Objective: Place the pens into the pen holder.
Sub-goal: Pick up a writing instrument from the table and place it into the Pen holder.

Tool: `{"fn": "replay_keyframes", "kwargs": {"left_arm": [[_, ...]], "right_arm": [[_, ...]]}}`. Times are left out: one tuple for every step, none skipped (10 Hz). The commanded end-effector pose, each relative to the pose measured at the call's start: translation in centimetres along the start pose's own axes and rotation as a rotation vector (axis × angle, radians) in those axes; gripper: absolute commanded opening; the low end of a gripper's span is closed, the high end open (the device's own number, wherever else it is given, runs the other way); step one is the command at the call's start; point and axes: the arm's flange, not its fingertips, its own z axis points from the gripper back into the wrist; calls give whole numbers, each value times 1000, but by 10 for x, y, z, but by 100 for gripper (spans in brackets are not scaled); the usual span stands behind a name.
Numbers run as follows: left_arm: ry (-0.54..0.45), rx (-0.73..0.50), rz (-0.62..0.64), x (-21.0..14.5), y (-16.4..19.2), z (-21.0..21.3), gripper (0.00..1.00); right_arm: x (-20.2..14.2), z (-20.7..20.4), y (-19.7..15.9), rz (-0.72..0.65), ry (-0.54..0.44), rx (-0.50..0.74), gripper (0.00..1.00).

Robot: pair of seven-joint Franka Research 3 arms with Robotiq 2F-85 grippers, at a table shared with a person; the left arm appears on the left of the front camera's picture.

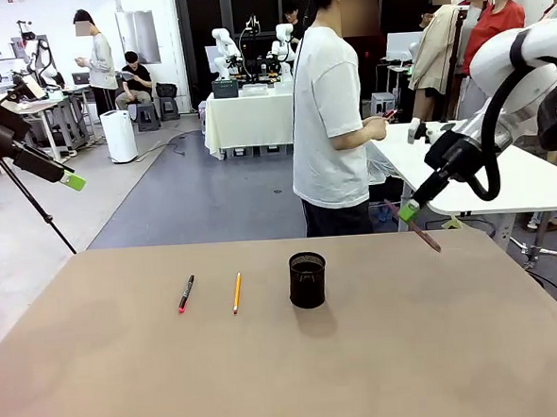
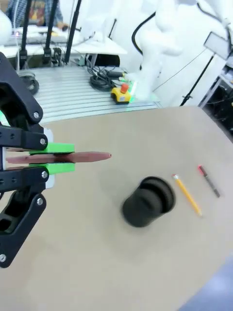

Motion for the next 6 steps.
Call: {"fn": "replay_keyframes", "kwargs": {"left_arm": [[-6, -6, -4, 1, 0, 1, 100], [-6, -6, -4, 1, 0, 1, 100], [-6, -6, -4, 1, 0, 1, 100], [-6, -6, -4, 1, 0, 1, 100], [-6, -6, -4, 1, 0, 1, 100], [-6, -6, -4, 1, 0, 1, 100]], "right_arm": [[6, -3, -10, 211, -151, 21, 0], [7, -12, -14, 264, -237, -33, 0], [8, -20, -15, 292, -284, -75, 0], [10, -21, -16, 316, -349, -89, 0], [9, -15, -16, 228, -403, -181, 0], [15, -9, -19, 262, -289, -70, 0]]}}
